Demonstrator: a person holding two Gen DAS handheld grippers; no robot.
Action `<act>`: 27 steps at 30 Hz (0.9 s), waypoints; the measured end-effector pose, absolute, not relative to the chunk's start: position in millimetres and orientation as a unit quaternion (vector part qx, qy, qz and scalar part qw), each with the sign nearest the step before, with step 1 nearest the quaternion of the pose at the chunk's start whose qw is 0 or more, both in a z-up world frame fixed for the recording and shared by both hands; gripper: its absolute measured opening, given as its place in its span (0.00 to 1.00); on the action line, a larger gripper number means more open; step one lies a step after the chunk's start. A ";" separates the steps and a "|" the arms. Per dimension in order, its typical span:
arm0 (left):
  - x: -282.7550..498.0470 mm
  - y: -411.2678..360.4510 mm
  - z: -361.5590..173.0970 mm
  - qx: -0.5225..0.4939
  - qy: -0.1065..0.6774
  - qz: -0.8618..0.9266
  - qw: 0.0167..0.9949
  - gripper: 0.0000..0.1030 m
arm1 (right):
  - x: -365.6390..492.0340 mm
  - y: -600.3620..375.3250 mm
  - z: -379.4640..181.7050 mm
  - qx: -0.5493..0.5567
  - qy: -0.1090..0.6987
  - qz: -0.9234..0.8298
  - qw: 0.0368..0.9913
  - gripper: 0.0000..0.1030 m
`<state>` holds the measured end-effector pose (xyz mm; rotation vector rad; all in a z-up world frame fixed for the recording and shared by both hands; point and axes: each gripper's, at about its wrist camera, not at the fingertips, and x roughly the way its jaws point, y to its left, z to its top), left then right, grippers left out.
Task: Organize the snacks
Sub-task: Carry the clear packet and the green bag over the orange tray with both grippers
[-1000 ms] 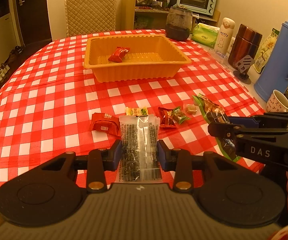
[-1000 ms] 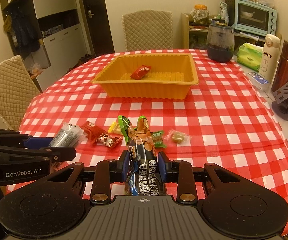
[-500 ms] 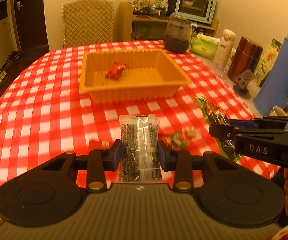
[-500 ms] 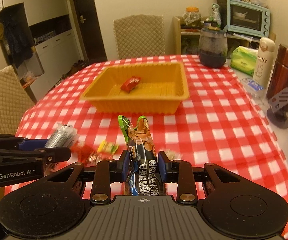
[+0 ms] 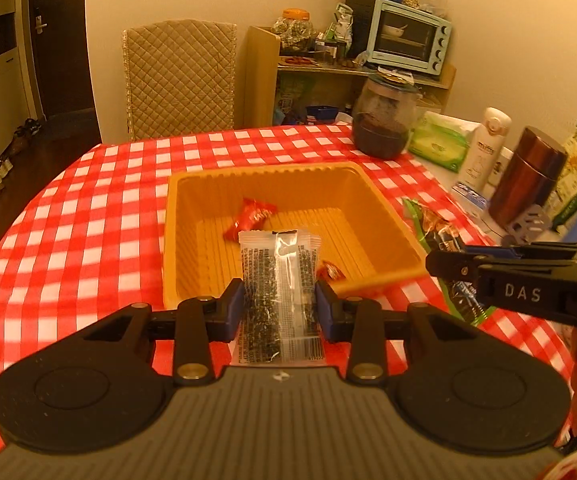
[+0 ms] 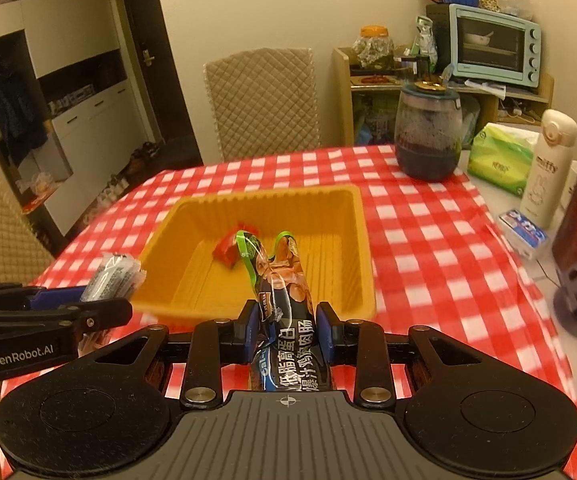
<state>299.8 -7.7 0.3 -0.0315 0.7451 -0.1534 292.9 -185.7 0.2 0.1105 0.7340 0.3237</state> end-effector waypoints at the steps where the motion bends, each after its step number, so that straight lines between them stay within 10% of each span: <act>1: 307.0 -5.9 -0.1 -0.018 0.365 -0.073 0.928 0.33 | 300.2 -185.1 0.0 0.058 0.358 0.156 0.919 0.30; 25: 393.2 7.6 -26.9 -0.030 0.381 -0.059 0.922 0.34 | 382.6 -174.2 -22.2 0.100 0.387 0.146 0.905 0.30; 27: 394.2 7.9 -24.8 -0.030 0.373 -0.054 0.926 0.45 | 383.4 -174.5 -24.3 0.100 0.388 0.146 0.904 0.30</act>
